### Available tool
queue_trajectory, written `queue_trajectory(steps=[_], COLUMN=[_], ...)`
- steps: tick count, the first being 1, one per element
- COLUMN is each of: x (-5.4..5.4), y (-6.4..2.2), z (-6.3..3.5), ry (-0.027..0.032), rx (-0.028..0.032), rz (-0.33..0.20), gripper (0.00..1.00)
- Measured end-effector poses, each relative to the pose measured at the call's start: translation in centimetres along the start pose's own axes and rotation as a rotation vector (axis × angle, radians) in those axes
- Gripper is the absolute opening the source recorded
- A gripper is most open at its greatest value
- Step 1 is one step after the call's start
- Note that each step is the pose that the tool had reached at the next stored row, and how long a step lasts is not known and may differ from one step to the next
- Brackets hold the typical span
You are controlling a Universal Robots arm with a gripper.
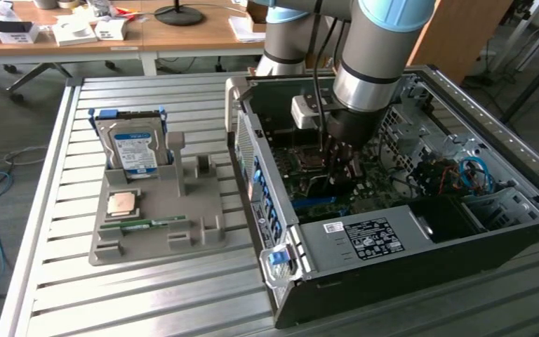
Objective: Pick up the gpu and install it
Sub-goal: 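Insert the gpu into the slot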
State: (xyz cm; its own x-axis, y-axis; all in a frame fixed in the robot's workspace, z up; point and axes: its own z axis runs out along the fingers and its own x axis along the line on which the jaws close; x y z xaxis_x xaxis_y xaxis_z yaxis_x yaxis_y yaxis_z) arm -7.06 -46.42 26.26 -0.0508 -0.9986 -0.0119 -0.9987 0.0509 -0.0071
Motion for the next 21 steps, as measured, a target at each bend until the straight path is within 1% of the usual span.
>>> queue_trajectory(steps=[4, 21], x=[0.01, 0.01], y=[0.01, 0.01], z=[0.26, 0.50], ry=[0.0006, 0.0003], rx=[0.0000, 0.0001], rz=[0.000, 0.000], gripper=[0.26, 0.26])
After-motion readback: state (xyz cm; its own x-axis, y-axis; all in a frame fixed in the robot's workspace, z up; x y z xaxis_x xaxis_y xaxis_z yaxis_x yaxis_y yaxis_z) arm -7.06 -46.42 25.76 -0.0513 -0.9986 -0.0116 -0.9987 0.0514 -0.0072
